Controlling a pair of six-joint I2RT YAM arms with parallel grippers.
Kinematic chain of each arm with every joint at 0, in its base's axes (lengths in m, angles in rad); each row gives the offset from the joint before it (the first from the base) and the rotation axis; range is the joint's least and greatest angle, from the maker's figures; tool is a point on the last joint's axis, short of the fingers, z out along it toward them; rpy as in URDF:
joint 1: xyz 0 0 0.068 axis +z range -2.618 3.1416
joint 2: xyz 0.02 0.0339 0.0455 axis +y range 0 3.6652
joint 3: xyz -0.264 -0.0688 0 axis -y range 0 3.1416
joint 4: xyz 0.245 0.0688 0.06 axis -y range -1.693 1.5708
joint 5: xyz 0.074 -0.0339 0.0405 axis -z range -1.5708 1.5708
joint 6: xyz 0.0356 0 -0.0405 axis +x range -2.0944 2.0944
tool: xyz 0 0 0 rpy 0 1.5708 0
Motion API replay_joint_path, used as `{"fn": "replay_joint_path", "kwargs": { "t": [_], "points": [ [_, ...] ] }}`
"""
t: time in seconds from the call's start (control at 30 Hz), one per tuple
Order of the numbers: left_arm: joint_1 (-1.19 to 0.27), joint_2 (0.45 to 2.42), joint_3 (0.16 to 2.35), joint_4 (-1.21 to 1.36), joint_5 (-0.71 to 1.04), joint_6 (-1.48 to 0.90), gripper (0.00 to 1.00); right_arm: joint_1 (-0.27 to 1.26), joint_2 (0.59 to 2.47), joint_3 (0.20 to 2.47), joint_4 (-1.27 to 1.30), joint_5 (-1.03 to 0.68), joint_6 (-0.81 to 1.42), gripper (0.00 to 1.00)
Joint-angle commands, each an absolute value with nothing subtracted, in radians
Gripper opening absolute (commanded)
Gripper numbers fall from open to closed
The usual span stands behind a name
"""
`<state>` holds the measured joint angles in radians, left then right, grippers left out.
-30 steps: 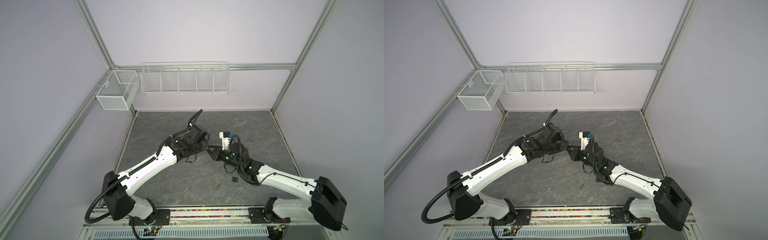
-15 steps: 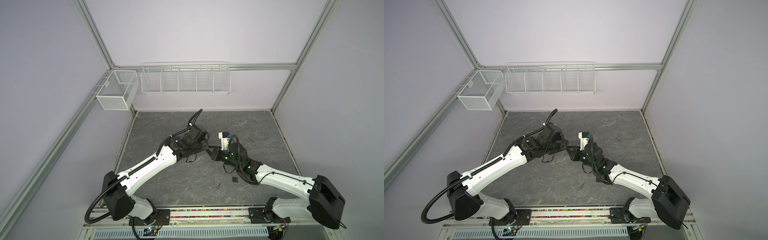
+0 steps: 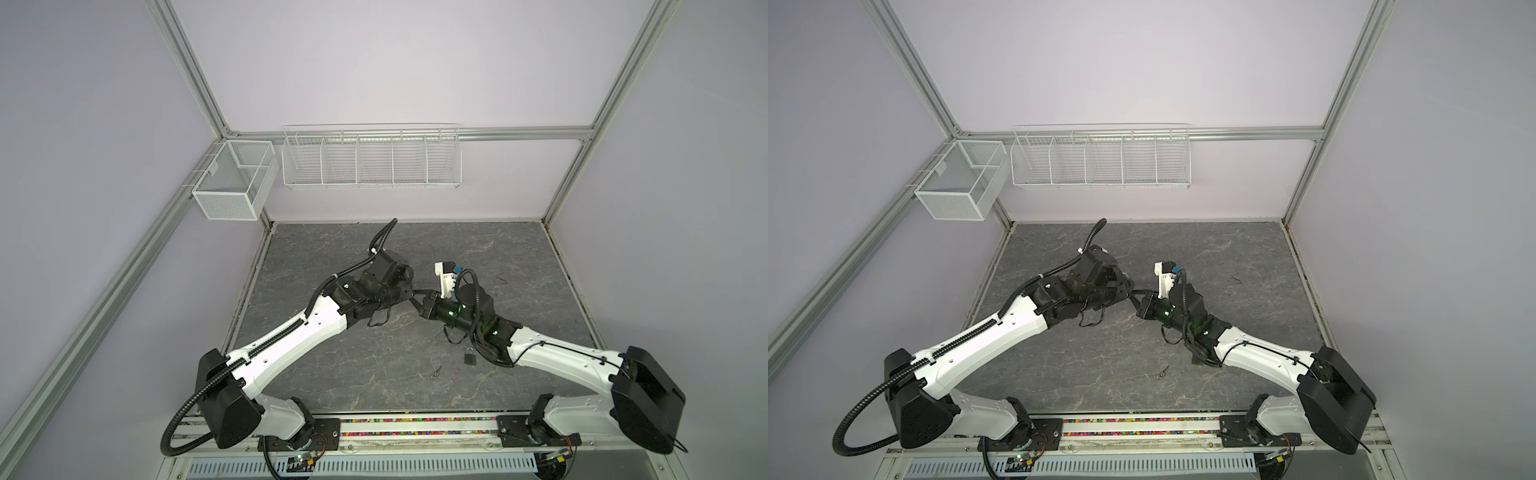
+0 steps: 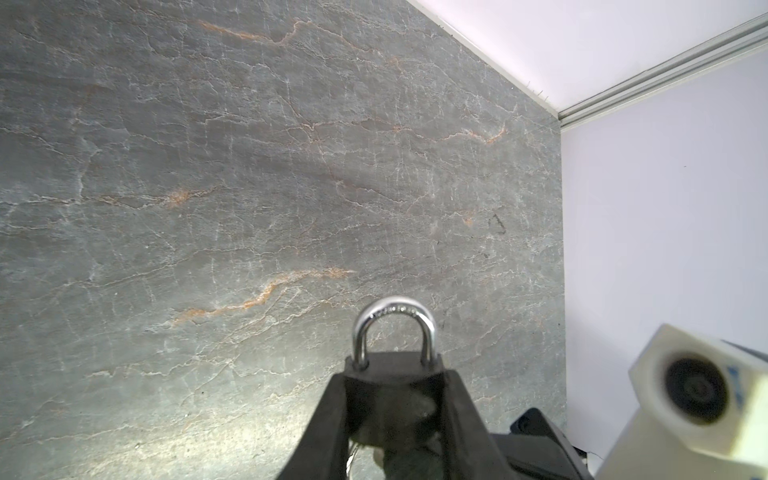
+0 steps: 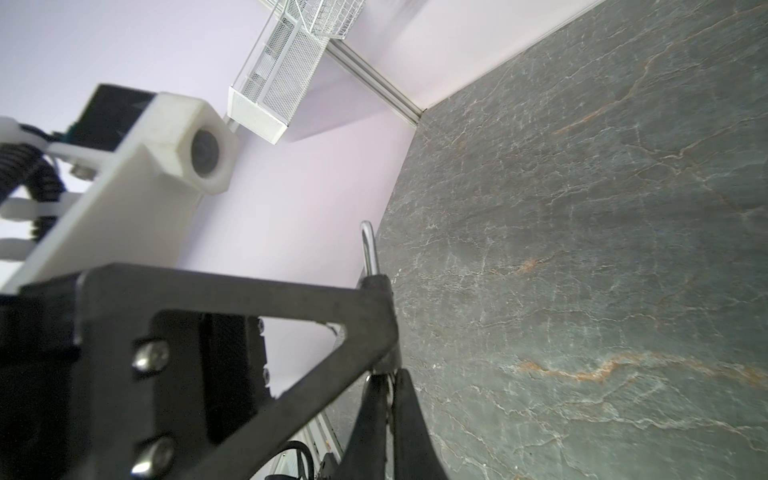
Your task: Unlock with the key
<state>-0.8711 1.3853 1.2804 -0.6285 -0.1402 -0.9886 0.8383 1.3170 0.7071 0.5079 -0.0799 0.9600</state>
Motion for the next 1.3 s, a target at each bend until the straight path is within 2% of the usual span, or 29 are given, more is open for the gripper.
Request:
{"fn": "replay_joint_path", "kwargs": {
  "t": [0.0, 0.4, 0.9, 1.03, 1.27],
  "points": [
    [-0.863, 1.343, 1.234, -0.539, -0.073, -1.028, 0.00, 0.827, 1.319, 0.693, 0.663, -0.133, 1.068, 0.06],
    [-0.836, 1.293, 1.108, -0.336, 0.071, -1.029, 0.00, 0.802, 1.291, 0.694, 0.852, -0.211, 1.198, 0.06],
    [-0.834, 1.269, 1.072, -0.185, 0.098, -1.051, 0.00, 0.795, 1.317, 0.690, 0.993, -0.216, 1.338, 0.06],
    [-0.833, 1.255, 1.089, -0.208, 0.066, -1.035, 0.00, 0.799, 1.296, 0.702, 0.914, -0.211, 1.282, 0.06],
    [-0.831, 1.266, 1.161, -0.263, 0.011, -0.976, 0.00, 0.828, 1.228, 0.758, 0.595, -0.152, 1.080, 0.07]
  ]
}}
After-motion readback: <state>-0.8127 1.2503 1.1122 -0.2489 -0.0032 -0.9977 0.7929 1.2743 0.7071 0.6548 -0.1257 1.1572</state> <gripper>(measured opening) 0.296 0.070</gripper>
